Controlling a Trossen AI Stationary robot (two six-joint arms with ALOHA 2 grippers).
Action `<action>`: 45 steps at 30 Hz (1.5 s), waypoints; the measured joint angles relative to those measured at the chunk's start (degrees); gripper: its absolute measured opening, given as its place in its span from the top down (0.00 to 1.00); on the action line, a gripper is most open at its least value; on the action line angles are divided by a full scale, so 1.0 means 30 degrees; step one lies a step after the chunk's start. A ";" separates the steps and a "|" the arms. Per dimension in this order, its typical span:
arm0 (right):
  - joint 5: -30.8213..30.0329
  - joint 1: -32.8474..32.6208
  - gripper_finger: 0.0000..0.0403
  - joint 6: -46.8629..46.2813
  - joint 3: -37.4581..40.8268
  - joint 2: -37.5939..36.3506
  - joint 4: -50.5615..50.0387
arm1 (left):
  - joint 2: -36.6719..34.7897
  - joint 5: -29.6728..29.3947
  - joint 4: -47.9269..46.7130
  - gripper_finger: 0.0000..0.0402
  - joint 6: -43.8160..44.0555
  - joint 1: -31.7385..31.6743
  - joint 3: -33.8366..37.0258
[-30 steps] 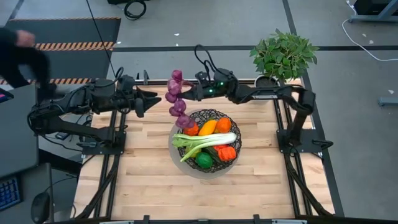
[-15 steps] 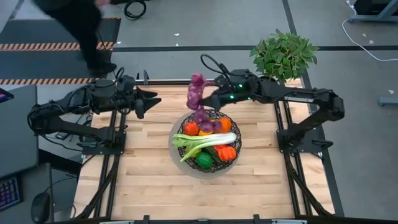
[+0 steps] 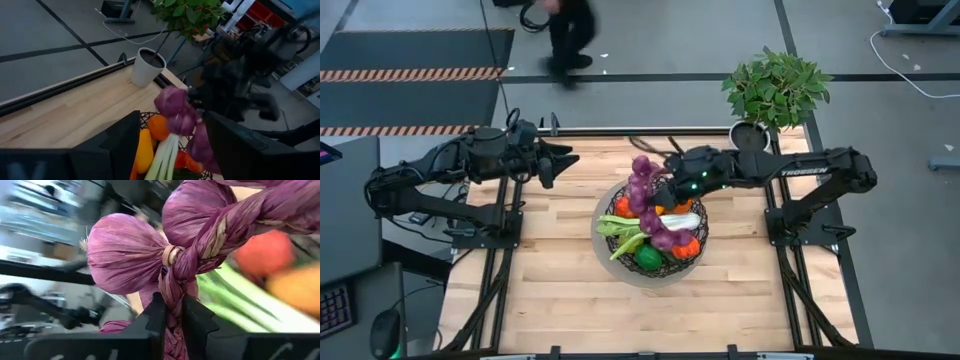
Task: Build produce basket
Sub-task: Put the purple garlic into the black wire basket
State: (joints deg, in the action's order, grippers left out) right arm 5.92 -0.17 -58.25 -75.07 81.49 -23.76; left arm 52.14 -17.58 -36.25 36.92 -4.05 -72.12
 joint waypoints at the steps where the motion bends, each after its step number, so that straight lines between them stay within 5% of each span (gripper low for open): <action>1: -0.0069 -0.0101 0.88 -0.0276 0.0015 0.0091 -0.0671 | -0.0005 0.0000 -0.0014 0.42 0.0010 0.0007 0.0000; 20: 0.0515 -0.0908 0.88 -0.2515 0.0015 0.4034 -0.0161 | -0.0007 0.0015 -0.0173 0.42 0.0127 0.0058 0.0000; 33: -0.0760 -0.0499 0.87 -0.1392 0.0066 0.4293 -0.1050 | -0.0007 0.0015 -0.0300 0.42 0.0134 0.0058 0.0000; 45: 0.0411 -0.0150 0.85 -0.1027 0.0845 0.4601 -0.0807 | -0.0007 0.0015 -0.0505 0.42 0.0497 0.0057 0.0000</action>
State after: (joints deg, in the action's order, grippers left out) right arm 7.15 -0.62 -61.33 -72.53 95.29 -26.18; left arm 52.12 -17.54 -37.76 38.41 -3.88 -72.12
